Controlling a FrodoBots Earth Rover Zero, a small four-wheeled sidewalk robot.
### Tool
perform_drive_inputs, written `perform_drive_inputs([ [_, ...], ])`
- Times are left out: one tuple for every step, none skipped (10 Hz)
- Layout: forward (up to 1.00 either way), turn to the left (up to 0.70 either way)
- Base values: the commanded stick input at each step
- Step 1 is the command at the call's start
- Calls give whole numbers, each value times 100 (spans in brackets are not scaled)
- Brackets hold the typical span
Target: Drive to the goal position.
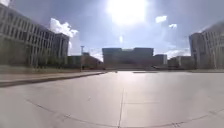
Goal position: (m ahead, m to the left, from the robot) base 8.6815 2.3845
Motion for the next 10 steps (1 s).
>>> perform_drive_inputs([
  [100,0],
  [100,0],
  [100,0],
  [100,0],
  [100,0],
  [100,0],
  [100,0],
  [100,0],
  [100,0],
  [100,0],
])
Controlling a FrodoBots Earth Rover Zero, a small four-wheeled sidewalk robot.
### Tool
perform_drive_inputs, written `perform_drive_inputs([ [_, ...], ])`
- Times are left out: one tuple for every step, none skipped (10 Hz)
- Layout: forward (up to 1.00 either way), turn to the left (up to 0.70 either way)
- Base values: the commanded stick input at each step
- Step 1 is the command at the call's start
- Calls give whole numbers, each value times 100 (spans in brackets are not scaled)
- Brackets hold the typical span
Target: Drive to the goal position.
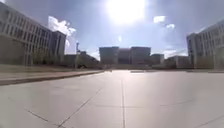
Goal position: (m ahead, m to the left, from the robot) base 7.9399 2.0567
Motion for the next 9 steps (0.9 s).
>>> perform_drive_inputs([
  [100,0],
  [100,0],
  [100,0],
  [100,0],
  [100,0],
  [100,0],
  [100,0],
  [100,0],
  [100,0],
])
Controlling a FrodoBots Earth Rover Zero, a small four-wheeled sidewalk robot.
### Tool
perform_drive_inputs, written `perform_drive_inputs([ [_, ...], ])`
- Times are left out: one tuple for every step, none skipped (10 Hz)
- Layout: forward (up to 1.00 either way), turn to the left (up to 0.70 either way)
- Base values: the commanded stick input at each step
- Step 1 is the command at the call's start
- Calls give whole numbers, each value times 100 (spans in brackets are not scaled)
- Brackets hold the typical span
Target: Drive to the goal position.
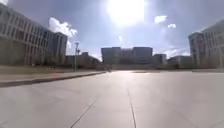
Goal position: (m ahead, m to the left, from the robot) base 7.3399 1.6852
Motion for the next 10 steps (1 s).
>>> perform_drive_inputs([
  [100,0],
  [100,0],
  [100,0],
  [100,0],
  [100,0],
  [100,0],
  [100,0],
  [100,0],
  [100,0],
  [100,0],
])
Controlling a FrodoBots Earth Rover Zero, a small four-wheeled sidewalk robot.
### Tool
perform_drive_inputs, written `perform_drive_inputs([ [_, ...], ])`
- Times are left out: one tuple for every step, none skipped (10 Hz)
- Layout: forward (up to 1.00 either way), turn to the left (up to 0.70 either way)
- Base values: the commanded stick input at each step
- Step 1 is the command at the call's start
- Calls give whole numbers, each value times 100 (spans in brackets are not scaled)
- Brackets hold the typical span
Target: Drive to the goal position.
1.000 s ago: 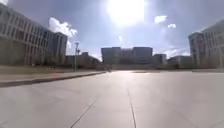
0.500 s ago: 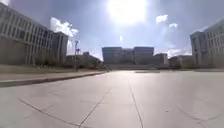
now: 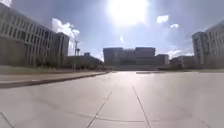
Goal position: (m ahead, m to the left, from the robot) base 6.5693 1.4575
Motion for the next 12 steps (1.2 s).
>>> perform_drive_inputs([
  [100,0],
  [100,0],
  [100,0],
  [100,0],
  [100,0],
  [100,0],
  [100,0],
  [100,0],
  [100,0],
  [100,0],
  [100,0],
  [100,0],
])
